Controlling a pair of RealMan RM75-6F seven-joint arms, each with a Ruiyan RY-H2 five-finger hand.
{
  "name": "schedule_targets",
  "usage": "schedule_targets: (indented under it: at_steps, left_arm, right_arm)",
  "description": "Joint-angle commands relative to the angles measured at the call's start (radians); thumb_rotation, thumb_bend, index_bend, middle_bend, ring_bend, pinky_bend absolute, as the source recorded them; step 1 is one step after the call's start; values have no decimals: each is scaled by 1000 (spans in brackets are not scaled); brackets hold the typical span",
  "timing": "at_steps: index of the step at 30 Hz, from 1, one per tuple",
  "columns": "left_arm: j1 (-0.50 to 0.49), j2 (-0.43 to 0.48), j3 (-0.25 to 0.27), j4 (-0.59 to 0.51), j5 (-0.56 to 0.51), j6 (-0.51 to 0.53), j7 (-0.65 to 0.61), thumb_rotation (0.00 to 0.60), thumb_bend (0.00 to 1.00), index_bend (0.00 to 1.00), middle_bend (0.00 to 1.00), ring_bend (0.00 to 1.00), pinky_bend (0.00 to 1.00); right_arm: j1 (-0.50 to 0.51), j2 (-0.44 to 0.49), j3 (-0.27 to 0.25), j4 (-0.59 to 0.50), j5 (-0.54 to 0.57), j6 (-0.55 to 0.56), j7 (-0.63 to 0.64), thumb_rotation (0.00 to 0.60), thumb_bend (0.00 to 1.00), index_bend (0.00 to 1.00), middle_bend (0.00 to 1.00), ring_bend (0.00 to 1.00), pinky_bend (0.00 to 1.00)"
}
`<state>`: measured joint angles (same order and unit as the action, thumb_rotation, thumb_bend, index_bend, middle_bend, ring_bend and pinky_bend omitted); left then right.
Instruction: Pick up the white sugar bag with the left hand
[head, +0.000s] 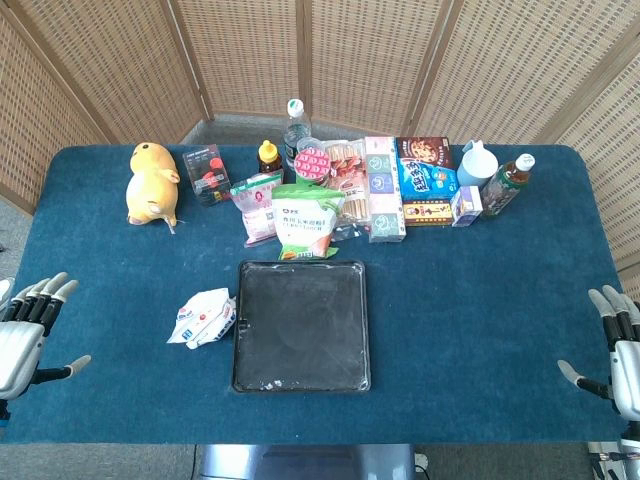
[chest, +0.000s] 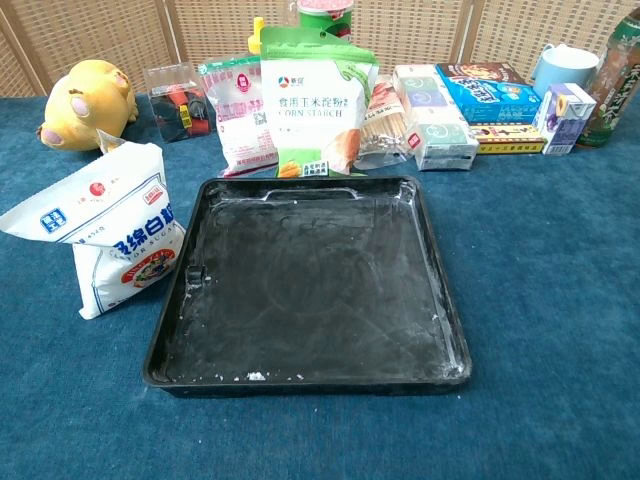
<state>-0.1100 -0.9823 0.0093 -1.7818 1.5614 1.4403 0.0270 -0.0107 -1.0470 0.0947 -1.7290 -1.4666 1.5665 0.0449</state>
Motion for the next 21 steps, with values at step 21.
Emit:
schedule_targets:
  at_steps: [21]
  left_arm:
    - [-96,-389,0,245,-56,-216,-179,582,0,0,0,0,60]
  right_arm:
    - [-7,20,-4,-11,-11,5,48,600,37,0,0,12,3]
